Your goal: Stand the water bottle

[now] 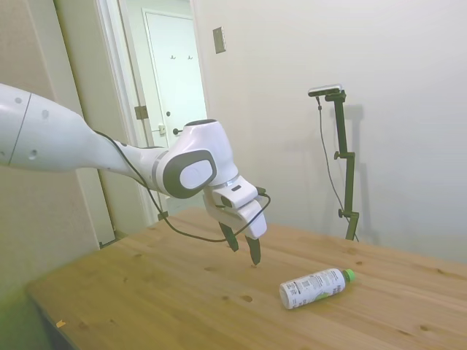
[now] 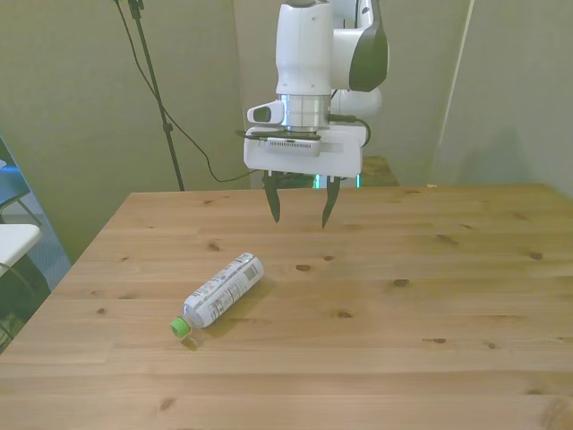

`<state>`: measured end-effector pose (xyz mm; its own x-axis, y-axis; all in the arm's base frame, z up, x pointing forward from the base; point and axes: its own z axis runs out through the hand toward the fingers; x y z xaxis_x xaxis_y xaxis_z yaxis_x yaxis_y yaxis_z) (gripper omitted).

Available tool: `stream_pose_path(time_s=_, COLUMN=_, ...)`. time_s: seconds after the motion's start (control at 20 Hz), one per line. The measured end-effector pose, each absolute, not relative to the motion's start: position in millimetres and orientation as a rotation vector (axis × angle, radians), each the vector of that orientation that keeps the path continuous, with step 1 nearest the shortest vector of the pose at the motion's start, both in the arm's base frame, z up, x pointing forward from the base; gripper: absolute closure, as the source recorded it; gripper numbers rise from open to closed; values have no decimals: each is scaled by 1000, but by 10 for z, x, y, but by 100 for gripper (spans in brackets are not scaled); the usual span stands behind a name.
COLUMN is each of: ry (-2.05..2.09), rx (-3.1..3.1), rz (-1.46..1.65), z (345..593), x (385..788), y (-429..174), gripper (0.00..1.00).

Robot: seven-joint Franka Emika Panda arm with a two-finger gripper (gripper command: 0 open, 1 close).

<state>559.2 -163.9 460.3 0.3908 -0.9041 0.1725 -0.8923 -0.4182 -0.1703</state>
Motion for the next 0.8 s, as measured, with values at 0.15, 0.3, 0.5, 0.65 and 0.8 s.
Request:
stream_pose_path(time_s=0.15, ry=1737, rx=-2525, rz=-441, z=4625, x=5818, y=-1963, gripper=0)
stream_pose_path(time_s=0.3, ry=1802, rx=-2487, rz=-501, z=4654, x=6063, y=-2293, gripper=0)
stream_pose_path(time_s=0.5, ry=1867, rx=-2446, rz=-485, z=4572, x=6353, y=-2588, gripper=0)
stream_pose_path(time_s=0.65, ry=1906, rx=-2430, rz=-431, z=4527, x=6519, y=-2748, gripper=0)
stream_pose_path(time_s=0.8, ry=1942, rx=-2419, rz=-372, z=4545, x=6615, y=-2914, gripper=0)
